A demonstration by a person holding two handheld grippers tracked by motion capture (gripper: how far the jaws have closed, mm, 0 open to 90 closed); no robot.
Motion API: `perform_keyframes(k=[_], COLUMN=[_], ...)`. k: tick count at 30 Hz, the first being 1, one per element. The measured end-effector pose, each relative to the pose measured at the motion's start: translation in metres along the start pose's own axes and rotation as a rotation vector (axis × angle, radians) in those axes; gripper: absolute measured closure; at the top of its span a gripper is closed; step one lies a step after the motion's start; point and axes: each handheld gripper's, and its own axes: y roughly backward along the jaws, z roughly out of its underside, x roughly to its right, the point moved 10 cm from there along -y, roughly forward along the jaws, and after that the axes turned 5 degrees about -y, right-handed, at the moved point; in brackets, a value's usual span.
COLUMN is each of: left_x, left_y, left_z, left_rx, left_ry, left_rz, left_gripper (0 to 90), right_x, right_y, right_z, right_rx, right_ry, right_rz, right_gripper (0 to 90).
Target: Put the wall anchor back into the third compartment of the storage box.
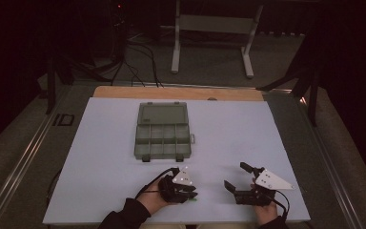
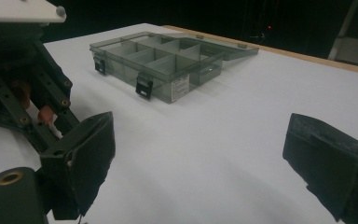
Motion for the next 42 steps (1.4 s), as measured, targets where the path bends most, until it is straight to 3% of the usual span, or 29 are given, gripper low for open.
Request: perform_keyframes(k=[5, 10, 14, 16, 21, 29, 42], left_x=[-0.001, -0.001, -0.003, -0.004, -0.011, -0.031, -0.086], left_y=[0.0, 0.0, 0.001, 0.005, 0.023, 0.056, 0.106], left_z=[0.0, 0.0, 0.0, -0.003, -0.015, -0.027, -0.052], left_rx=[-0.005, -0.01, -0.002, 0.016, 0.068, 0.134, 0.206], left_ry=[-0.013, -0.019, 0.003, 0.016, 0.035, 0.075, 0.169], left_rz=[-0.02, -0.02, -0.018, -0.014, -0.053, -0.133, -0.295], left_gripper=[81.9, 82.5, 82.9, 82.9, 82.9, 82.9, 82.8], right_x=[0.0, 0.0, 0.0, 0.0, 0.001, 0.001, 0.001], right_y=[0.0, -0.001, -0.001, 0.0, 0.0, 0.0, 0.001], right_z=[0.0, 0.001, 0.0, 0.0, 0.001, 0.0, 0.0], right_rx=[-0.002, -0.003, -0.002, -0.001, -0.002, -0.001, -0.001], right_ry=[0.002, 0.0, 0.001, 0.001, -0.002, -0.004, -0.004], right_rz=[0.001, 0.0, 0.0, 0.0, 0.002, 0.005, 0.004], right_gripper=[9.5, 9.5, 9.5, 9.5, 9.5, 9.5, 9.5])
